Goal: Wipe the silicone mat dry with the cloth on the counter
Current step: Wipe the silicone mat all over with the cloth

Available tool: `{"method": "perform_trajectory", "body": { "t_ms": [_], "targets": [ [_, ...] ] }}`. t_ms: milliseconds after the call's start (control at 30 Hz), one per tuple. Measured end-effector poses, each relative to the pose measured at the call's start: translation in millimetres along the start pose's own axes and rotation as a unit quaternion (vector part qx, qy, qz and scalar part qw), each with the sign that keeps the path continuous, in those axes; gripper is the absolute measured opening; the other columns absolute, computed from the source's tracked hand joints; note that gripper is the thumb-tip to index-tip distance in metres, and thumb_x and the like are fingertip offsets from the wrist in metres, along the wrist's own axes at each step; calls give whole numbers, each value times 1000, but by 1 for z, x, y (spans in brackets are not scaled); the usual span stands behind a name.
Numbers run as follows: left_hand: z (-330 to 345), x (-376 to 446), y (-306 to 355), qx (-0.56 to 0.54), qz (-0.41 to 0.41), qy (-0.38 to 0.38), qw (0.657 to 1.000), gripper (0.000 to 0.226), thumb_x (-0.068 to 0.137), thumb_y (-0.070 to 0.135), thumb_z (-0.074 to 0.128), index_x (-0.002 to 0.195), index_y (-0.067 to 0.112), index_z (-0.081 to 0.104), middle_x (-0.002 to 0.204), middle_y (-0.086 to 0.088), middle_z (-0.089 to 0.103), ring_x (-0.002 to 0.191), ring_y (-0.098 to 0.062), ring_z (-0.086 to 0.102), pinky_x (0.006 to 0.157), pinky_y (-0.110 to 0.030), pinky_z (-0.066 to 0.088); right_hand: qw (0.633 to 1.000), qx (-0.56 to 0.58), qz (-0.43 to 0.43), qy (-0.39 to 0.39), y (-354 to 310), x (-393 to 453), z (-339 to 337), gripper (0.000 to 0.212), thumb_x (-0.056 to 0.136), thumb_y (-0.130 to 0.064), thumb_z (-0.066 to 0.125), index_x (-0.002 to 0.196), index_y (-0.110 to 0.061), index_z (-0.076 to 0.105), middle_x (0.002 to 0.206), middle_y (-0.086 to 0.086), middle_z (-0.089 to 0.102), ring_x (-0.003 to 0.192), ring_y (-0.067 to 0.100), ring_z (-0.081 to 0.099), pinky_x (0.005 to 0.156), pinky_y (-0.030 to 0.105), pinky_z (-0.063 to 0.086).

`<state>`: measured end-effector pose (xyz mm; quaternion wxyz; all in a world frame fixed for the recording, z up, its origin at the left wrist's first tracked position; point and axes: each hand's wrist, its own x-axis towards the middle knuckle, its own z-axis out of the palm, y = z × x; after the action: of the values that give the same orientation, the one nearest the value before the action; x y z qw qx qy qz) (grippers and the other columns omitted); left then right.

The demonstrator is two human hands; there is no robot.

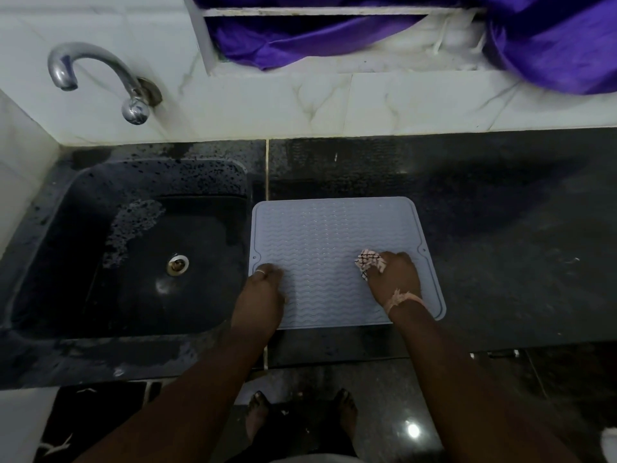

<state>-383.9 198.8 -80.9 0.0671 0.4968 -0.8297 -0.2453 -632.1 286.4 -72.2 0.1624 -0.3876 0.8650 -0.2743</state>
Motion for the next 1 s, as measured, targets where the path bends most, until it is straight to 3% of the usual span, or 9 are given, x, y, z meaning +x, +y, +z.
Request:
{"method": "perform_trajectory", "body": {
  "t_ms": [100, 300, 433, 667, 800, 1000],
  "targets": [
    [3, -8, -4, 52, -46, 62, 996, 52, 82, 29, 78, 129, 12, 63, 136, -8, 56, 119, -31, 52, 98, -42, 46, 1000, -2, 11, -8, -7, 7, 0, 24, 93, -19, 64, 85, 3, 70, 88, 19, 68, 91, 30, 62, 81, 37, 53],
    [0, -5, -11, 16, -52, 51, 997, 46, 84, 37, 75, 126, 20, 67, 130, 0, 61, 116, -24, 49, 94, -35, 46, 1000, 5, 18, -16, -16, 5, 6, 22, 91, -17, 63, 83, 3, 69, 89, 18, 68, 88, 30, 63, 77, 37, 54],
    [-4, -4, -16, -5, -55, 42, 998, 45, 85, 37, 74, 128, 22, 66, 128, 5, 61, 118, -20, 47, 93, -33, 46, 1000, 5, 18, -25, -25, 4, 14, 22, 91, -20, 65, 88, 1, 71, 90, 16, 69, 85, 27, 64, 75, 34, 54],
    [-10, 2, -19, 2, -59, 24, 998, 52, 81, 31, 78, 130, 20, 63, 125, 0, 63, 115, -22, 53, 93, -32, 46, 999, 15, 14, -49, -39, 5, 23, 24, 91, -23, 66, 79, -2, 71, 80, 8, 70, 74, 21, 65, 64, 23, 46],
    [-9, 3, -20, 18, -59, 16, 998, 67, 84, 30, 75, 145, 21, 49, 137, -3, 54, 123, -26, 51, 100, -36, 46, 997, 26, 6, -68, -56, 3, 32, 27, 92, -20, 63, 77, 2, 70, 77, 12, 69, 72, 25, 66, 65, 32, 56],
    [-8, 4, -23, 46, -44, 24, 998, 56, 89, 28, 70, 142, 23, 53, 138, -2, 50, 122, -23, 50, 98, -33, 48, 996, 18, -20, -83, -77, 0, 46, 27, 92, -15, 59, 88, 8, 71, 86, 17, 71, 80, 29, 67, 72, 36, 57]
  ]
}}
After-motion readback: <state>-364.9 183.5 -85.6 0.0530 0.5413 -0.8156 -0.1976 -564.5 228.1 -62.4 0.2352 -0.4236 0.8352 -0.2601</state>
